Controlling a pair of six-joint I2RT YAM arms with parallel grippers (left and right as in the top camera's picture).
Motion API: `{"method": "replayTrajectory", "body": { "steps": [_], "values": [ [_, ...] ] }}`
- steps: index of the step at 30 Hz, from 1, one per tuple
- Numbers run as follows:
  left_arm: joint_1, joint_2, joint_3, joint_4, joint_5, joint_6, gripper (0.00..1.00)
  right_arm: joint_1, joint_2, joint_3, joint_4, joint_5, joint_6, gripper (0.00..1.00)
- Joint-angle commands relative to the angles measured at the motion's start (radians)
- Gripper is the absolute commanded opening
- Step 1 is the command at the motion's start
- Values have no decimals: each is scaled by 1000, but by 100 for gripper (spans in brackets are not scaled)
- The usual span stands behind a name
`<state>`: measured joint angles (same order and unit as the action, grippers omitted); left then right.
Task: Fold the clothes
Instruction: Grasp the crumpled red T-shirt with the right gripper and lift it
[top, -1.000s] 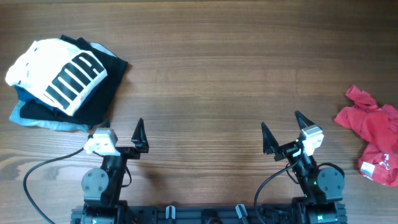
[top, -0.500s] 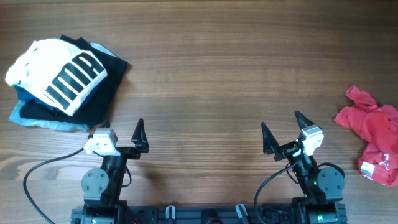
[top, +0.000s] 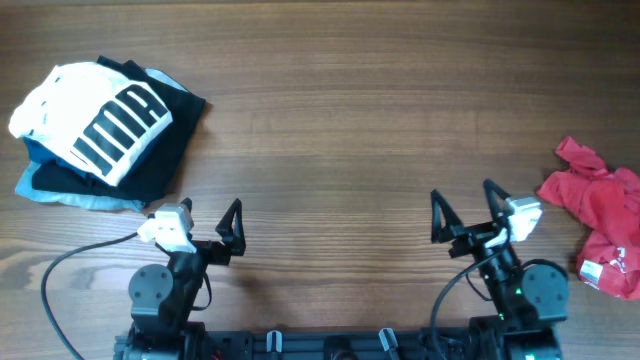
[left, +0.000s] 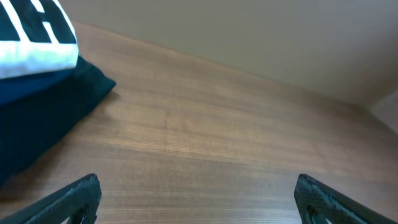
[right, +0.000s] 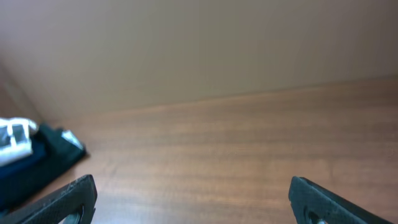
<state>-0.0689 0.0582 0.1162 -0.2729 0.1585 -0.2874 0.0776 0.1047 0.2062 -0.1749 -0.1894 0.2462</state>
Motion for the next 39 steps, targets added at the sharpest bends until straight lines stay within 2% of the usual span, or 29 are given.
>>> {"method": "replayTrajectory", "body": {
  "steps": [1,6,10,13,15,17,20,22,28,35,36,39],
  "values": [
    [8,82,143,-47,32,-11,100,-4,115,166,-91,99,15,100],
    [8,282,309,-140,32,-12,100,-4,357,396,-311,138,-25,100],
    [8,488,484,-306,32,-11,100,-4,570,568,-492,117,-53,100],
    [8,638,608,-454,32,-9,100,-4,697,663,-547,75,-61,99],
    [8,727,670,-552,31,-9,100,-4,757,678,-537,63,-80,100],
    [8,787,678,-576,31,-9,100,-5,816,678,-528,176,-84,100],
    [8,862,678,-581,32,-10,100,-40,955,678,-528,412,51,100],
    [8,893,678,-581,32,-9,100,-94,1051,678,-516,468,87,100],
    [8,920,678,-581,32,-10,100,-312,1325,678,-400,476,140,100],
    [8,920,678,-570,32,-10,100,-452,1561,677,-221,532,148,97],
    [8,920,678,-570,32,-10,100,-466,1575,677,-210,537,148,96],
    [8,920,678,-570,32,-10,100,-527,1623,677,-190,537,150,85]
  ]
}}
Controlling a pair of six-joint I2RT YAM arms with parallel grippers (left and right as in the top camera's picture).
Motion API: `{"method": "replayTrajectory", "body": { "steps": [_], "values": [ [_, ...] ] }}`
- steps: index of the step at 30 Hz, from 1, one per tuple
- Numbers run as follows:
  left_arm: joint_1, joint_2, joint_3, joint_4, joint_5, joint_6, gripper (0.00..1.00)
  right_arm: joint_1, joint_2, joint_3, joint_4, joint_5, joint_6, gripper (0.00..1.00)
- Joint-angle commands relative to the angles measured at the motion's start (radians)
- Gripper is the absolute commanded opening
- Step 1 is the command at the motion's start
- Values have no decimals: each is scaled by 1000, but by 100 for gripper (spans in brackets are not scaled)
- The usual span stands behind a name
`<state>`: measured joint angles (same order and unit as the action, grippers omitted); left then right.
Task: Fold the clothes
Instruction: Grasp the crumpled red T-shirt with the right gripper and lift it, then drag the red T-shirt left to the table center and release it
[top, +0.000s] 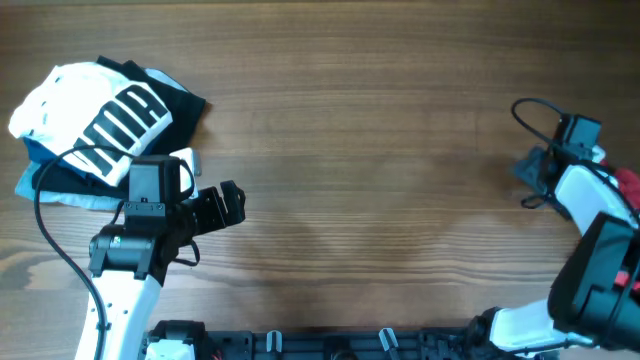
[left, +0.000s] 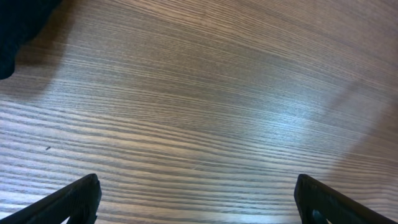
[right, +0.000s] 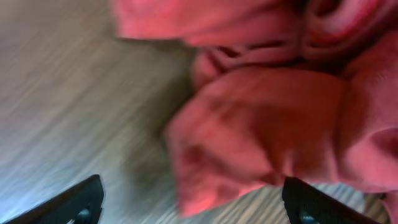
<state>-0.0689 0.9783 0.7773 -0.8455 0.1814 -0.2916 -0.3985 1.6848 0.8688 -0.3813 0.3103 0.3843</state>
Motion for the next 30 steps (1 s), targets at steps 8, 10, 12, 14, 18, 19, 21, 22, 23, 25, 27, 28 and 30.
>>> {"method": "replayTrajectory", "body": {
  "steps": [8,10,12,14,18,19,21,22,23,25,27,28,30],
  "values": [
    [8,0,17,6,9,-5,100,-116,79,16,88,-133,-22,4],
    [8,0,17,16,9,-5,99,-111,51,32,93,-344,-100,4],
    [8,0,17,43,8,-5,98,-72,-16,78,50,-509,-139,4],
    [8,0,17,75,9,-5,98,6,-114,128,-9,-585,-175,4],
    [8,0,17,115,9,-5,99,223,-323,195,28,-605,-134,4],
    [8,0,17,120,9,-5,99,276,-369,203,106,-524,-87,4],
    [8,0,17,119,9,-5,99,316,-415,208,195,-419,7,4],
    [8,0,17,117,9,-5,99,325,-439,209,259,-420,34,4],
    [8,0,17,115,9,-5,99,330,-458,213,315,-457,35,4],
    [8,0,17,113,9,-5,99,330,-481,224,347,-511,38,4],
    [8,0,17,115,9,-5,100,340,-491,228,334,-562,36,4],
    [8,0,17,117,9,-5,100,348,-491,228,310,-583,34,4],
    [8,0,17,119,9,-5,100,363,-491,228,262,-586,29,4]
  ]
}}
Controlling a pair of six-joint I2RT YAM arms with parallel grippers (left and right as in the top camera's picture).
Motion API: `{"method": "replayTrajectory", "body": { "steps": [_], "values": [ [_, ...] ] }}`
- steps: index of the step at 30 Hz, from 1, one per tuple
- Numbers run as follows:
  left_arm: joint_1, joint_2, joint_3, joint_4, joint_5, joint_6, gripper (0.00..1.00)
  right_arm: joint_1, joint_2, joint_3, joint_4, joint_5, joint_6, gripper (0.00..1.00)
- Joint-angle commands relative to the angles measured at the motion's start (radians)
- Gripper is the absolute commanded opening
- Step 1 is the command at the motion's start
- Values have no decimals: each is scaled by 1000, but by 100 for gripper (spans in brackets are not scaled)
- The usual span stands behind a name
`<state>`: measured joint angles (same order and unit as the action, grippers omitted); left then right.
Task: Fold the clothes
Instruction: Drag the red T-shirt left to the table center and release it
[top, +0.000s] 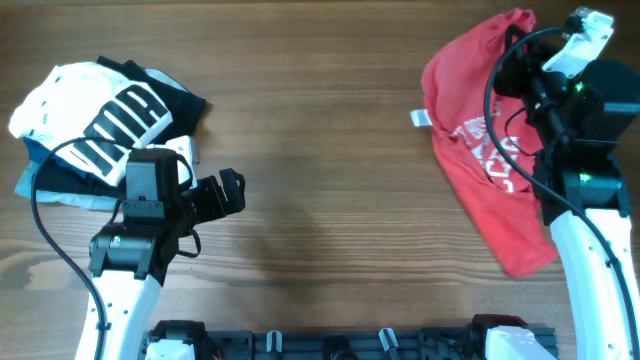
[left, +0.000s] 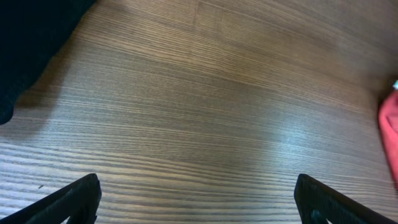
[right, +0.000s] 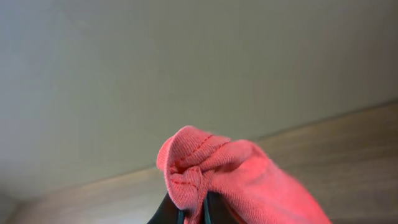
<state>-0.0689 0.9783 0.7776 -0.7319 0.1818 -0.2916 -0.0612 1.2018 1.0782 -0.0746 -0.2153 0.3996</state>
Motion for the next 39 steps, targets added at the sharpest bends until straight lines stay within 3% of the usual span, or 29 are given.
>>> {"method": "replayTrajectory", "body": {
  "steps": [1,10,13,18,20,22,23,24,25,29,35,39],
  "values": [
    [8,0,16,6,8,-5,100,39,-8,19,-66,-61,0,4],
    [8,0,16,6,8,-5,100,188,42,19,-37,-3,-56,4],
    [8,0,16,6,8,-5,100,241,115,19,84,-3,-38,4],
    [8,0,16,6,8,-5,100,338,272,21,470,-2,62,4],
    [8,0,16,6,8,-5,100,335,351,41,483,16,96,4],
    [8,0,16,6,8,-5,100,310,386,56,420,17,67,8],
    [8,0,16,6,8,-5,100,297,390,57,389,26,51,25],
    [8,0,16,6,8,-5,100,276,390,57,347,37,30,50],
    [8,0,16,6,8,-5,100,245,380,57,291,38,2,98],
    [8,0,15,6,8,-5,100,82,266,58,-32,42,-32,99],
    [8,0,15,6,9,-5,100,-129,105,56,-687,200,-61,99],
    [8,0,15,6,9,-5,100,-143,116,-5,-876,202,-105,81]
  ]
}}
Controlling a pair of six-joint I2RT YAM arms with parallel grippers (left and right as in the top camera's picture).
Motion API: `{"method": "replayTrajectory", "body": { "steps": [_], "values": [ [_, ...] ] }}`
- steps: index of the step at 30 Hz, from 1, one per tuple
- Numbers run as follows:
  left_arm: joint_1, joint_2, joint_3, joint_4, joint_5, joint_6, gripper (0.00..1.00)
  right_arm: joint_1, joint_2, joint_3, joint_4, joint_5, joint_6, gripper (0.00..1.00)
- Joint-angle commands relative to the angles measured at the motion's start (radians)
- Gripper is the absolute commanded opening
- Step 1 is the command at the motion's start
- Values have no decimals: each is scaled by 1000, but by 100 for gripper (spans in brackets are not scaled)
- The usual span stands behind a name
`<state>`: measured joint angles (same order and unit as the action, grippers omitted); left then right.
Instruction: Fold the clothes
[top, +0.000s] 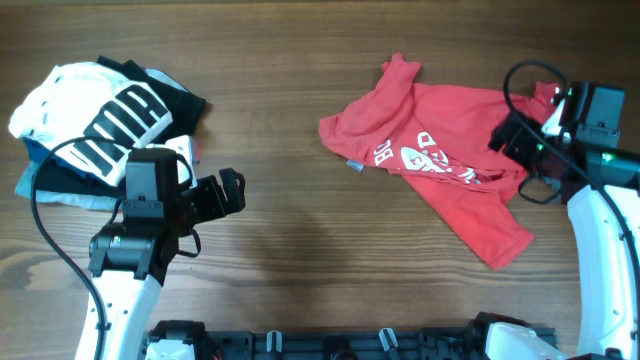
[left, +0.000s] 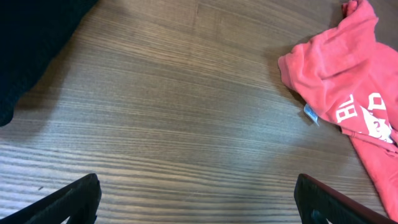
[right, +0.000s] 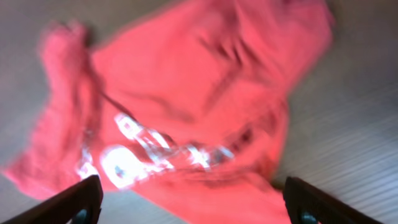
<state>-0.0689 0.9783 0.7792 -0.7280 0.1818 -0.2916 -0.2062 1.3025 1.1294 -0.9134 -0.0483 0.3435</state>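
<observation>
A red T-shirt (top: 440, 160) with white print lies crumpled and partly spread on the wooden table, right of centre. In the left wrist view the shirt (left: 348, 87) shows at the upper right. In the right wrist view the shirt (right: 186, 93) is blurred. My right gripper (top: 515, 140) hovers open over the shirt's right side, and its jaws (right: 193, 205) stand wide apart with nothing between them. My left gripper (top: 228, 192) is open over bare wood left of centre, well away from the shirt, and holds nothing (left: 199, 202).
A pile of clothes (top: 95, 125), white with black stripes on top of black and light blue pieces, lies at the far left beside my left arm. Its black edge (left: 31, 37) shows in the left wrist view. Bare wood separates the pile from the shirt.
My right gripper was shut on the red shirt, holding it up at the back right. Now the shirt lies on the table and the gripper is open above it. The left arm has not moved.
Both grippers stood open at the front edge, with the red shirt crumpled at the right edge. Then my right gripper was at the shirt and the left arm out beside the pile. Then the right held the shirt up. Now the shirt lies released right of centre.
</observation>
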Motion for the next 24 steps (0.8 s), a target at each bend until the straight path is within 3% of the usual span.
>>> {"method": "replayTrajectory", "body": {
  "steps": [1,3,12,13,14,15,16,17,21,24],
  "values": [
    [8,0,14,0,9,-6,100,2,23,-94,-30,58,-35,75],
    [8,0,14,-9,9,-6,100,2,37,-190,27,103,34,73],
    [8,0,14,-40,9,-6,100,2,113,-492,332,-70,23,73],
    [8,0,14,-40,9,-6,100,4,118,-501,338,-69,22,67],
    [8,0,14,-40,9,-6,100,6,126,-506,341,-69,23,52],
    [8,0,14,-40,9,-6,100,7,130,-508,341,-75,23,28],
    [8,0,14,-40,8,-6,100,7,134,-510,340,-92,22,10],
    [8,0,14,-40,8,-6,100,6,134,-511,337,-119,18,4],
    [8,0,14,-40,9,-6,100,25,134,-515,325,-299,-39,4],
    [8,0,14,-40,9,-6,100,150,134,-514,319,-415,-46,4]
  ]
}}
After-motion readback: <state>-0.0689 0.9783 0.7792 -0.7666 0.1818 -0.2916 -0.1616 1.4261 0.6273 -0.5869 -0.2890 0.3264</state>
